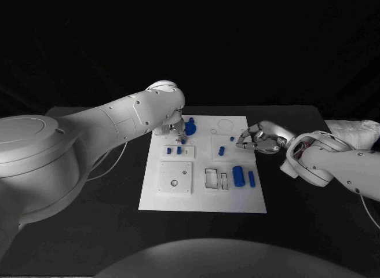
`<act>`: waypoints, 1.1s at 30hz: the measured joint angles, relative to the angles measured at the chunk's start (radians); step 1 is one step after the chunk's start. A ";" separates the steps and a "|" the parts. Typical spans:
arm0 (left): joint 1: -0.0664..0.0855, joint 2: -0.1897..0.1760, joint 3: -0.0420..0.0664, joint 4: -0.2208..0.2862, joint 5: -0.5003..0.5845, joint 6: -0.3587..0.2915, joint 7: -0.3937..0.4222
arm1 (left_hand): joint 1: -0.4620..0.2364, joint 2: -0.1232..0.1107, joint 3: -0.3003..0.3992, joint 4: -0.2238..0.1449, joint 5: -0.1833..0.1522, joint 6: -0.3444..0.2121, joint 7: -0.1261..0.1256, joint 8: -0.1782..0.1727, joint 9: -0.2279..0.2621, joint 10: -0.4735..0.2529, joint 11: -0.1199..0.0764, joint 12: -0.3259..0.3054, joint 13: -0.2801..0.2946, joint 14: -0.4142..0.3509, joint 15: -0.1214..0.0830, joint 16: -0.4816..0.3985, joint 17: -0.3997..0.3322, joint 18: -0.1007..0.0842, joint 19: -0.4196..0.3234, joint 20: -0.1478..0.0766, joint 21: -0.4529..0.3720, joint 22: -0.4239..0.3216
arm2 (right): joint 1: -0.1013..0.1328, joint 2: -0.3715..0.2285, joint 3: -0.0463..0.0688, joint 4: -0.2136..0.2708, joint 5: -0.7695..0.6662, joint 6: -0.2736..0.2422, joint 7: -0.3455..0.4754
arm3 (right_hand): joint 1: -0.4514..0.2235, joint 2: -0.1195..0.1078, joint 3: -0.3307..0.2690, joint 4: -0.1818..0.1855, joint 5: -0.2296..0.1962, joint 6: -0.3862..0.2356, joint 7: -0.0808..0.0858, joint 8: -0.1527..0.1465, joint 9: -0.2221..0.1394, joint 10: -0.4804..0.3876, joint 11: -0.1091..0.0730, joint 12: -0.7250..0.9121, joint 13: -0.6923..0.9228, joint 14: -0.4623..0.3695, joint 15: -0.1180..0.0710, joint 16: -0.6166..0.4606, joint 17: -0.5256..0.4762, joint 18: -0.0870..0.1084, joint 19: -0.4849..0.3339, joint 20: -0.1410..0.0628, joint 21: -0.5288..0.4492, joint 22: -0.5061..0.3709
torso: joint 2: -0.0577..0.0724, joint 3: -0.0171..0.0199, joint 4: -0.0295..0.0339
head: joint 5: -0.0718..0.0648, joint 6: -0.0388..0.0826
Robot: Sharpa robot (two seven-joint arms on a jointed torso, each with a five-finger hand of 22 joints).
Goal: Assemble the parts on the task board
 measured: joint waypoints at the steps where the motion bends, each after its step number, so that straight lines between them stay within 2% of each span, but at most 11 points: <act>1: 0.000 -0.001 0.000 0.002 -0.001 0.000 0.000 | 0.000 0.000 0.002 -0.002 0.000 0.000 0.000 0.000 0.000 0.000 0.000 0.000 0.000 0.000 0.000 0.000 0.000 0.000 0.000 0.000 0.000 0.000 | 0.000 0.000 0.000 0.000 0.000 0.000 0.000 | 0.000 0.000 0.000 0.000 0.000 0.000 0.000 0.000 0.000 0.000 0.000 -0.001 0.000 0.000 0.000 0.000 0.000 0.000 0.000 0.000 0.000 0.000 | 0.000 0.0000 0.0001 | 0.000 0.000; 5: -0.002 -0.005 0.000 0.009 -0.002 0.000 -0.002 | 0.000 0.000 0.000 -0.005 0.000 0.012 -0.009 0.000 0.000 0.003 -0.007 0.013 0.000 0.004 -0.004 0.000 0.000 0.000 0.003 -0.003 0.011 0.000 | 0.000 0.001 0.000 -0.001 0.000 0.000 0.000 | 0.000 0.000 0.000 0.000 0.000 0.000 0.000 0.000 0.000 0.000 0.000 -0.003 0.000 0.000 0.000 0.000 0.000 0.000 0.000 0.000 -0.004 0.001 | 0.000 0.0000 0.0004 | 0.000 0.000; 8: -0.005 -0.006 0.000 0.010 -0.002 0.002 -0.003 | 0.001 -0.001 0.002 -0.020 -0.003 0.030 -0.024 0.019 0.001 0.002 -0.017 0.020 0.000 0.004 -0.015 0.000 0.000 0.000 0.009 -0.009 0.013 0.000 | 0.000 0.001 0.000 -0.002 0.000 0.000 0.000 | 0.000 0.000 0.000 0.000 0.000 0.000 0.000 0.000 0.000 0.000 0.000 -0.003 -0.001 0.000 0.000 0.000 0.000 0.000 0.000 0.000 -0.004 0.001 | 0.000 -0.0001 0.0008 | 0.000 0.000; 12: -0.007 -0.008 0.000 0.013 -0.001 0.001 -0.004 | 0.027 -0.008 0.014 -0.052 0.021 0.036 -0.029 0.027 0.001 0.000 -0.022 0.020 0.000 0.004 -0.022 0.000 0.000 0.000 0.009 -0.016 0.016 0.000 | -0.001 0.001 0.000 -0.004 0.000 0.000 0.001 | 0.000 0.000 0.000 0.000 0.000 0.000 0.000 0.000 0.000 0.000 0.000 -0.003 -0.001 0.000 0.000 0.000 0.000 0.000 0.000 0.000 -0.005 0.001 | 0.000 -0.0001 0.0008 | 0.001 0.000; 15: -0.008 -0.012 0.000 0.018 0.000 -0.004 -0.004 | 0.028 -0.009 0.017 -0.056 0.022 0.038 -0.031 0.031 0.001 0.003 -0.025 0.020 0.000 0.004 -0.022 0.000 0.000 0.000 0.009 -0.016 0.016 0.000 | -0.001 0.001 0.000 -0.005 0.000 0.000 0.001 | 0.000 0.000 0.000 0.000 0.000 0.000 0.000 0.000 0.000 0.000 0.000 -0.003 -0.001 0.000 0.000 0.000 0.000 0.000 0.000 0.000 -0.008 0.001 | -0.001 -0.0002 0.0008 | 0.002 0.000; 17: -0.008 -0.015 0.000 0.023 0.001 -0.009 -0.004 | 0.019 -0.011 0.009 -0.047 -0.016 0.038 -0.031 0.033 0.001 0.004 -0.025 0.020 0.000 0.004 -0.022 0.000 0.000 0.000 0.009 -0.016 0.016 0.000 | -0.001 0.000 0.000 -0.006 0.000 0.000 0.001 | 0.000 0.000 0.000 0.000 0.000 0.000 0.000 0.000 0.000 0.000 0.000 -0.003 -0.001 0.000 0.000 0.000 0.000 0.000 0.000 0.000 -0.008 0.001 | -0.001 -0.0002 0.0009 | 0.002 0.000; 20: -0.010 -0.020 0.000 0.029 0.002 -0.013 -0.004 | -0.035 -0.011 -0.019 -0.017 -0.081 0.039 -0.032 0.041 0.002 0.003 -0.025 0.024 0.000 0.004 -0.022 0.000 0.000 0.000 0.009 -0.016 0.016 0.000 | -0.002 -0.002 0.000 -0.006 0.000 0.000 0.001 | 0.000 0.000 0.000 0.000 0.000 0.000 0.000 0.000 0.000 0.000 0.000 -0.003 -0.001 0.000 0.000 0.000 0.000 0.000 0.000 0.000 -0.008 0.001 | -0.001 -0.0002 0.0012 | 0.002 0.000; 22: -0.010 -0.021 0.000 0.031 0.003 -0.014 -0.004 | -0.059 -0.010 -0.028 -0.001 -0.103 0.039 -0.032 0.042 0.002 0.004 -0.025 0.024 0.000 0.004 -0.022 0.000 0.000 0.000 0.009 -0.016 0.016 0.000 | -0.002 -0.002 0.000 -0.006 0.000 0.000 0.001 | 0.000 0.000 0.000 0.000 0.000 0.000 0.000 0.000 0.000 0.000 0.000 -0.003 -0.001 0.000 0.000 0.000 0.000 0.000 0.000 0.000 -0.008 0.001 | -0.001 -0.0001 0.0011 | 0.002 0.000; 27: -0.010 -0.027 0.000 0.038 0.005 -0.016 -0.004 | -0.113 -0.012 -0.059 0.032 -0.139 0.039 -0.032 0.043 0.002 0.004 -0.025 0.024 0.000 0.004 -0.022 0.000 0.000 0.000 0.009 -0.016 0.016 0.000 | -0.002 -0.004 0.000 -0.006 0.000 0.000 0.001 | 0.000 0.000 0.000 0.000 0.000 0.000 0.000 0.000 0.000 0.000 0.000 -0.003 -0.001 0.000 0.000 0.000 0.000 0.000 0.000 0.000 -0.008 0.001 | 0.000 -0.0002 0.0008 | 0.002 0.000; 33: -0.009 -0.032 0.001 0.046 0.006 -0.016 -0.004 | -0.152 -0.017 -0.089 0.062 -0.148 0.038 -0.032 0.041 0.002 0.000 -0.022 0.024 0.000 0.004 -0.022 0.000 0.000 0.000 0.009 -0.016 0.016 0.000 | -0.002 -0.005 0.000 -0.006 0.000 0.000 0.001 | 0.000 0.000 0.000 0.000 0.000 0.000 0.000 0.000 0.000 0.000 0.000 -0.003 0.000 0.000 0.000 0.000 0.000 0.000 0.000 0.000 -0.008 0.001 | 0.000 -0.0002 0.0008 | 0.001 0.000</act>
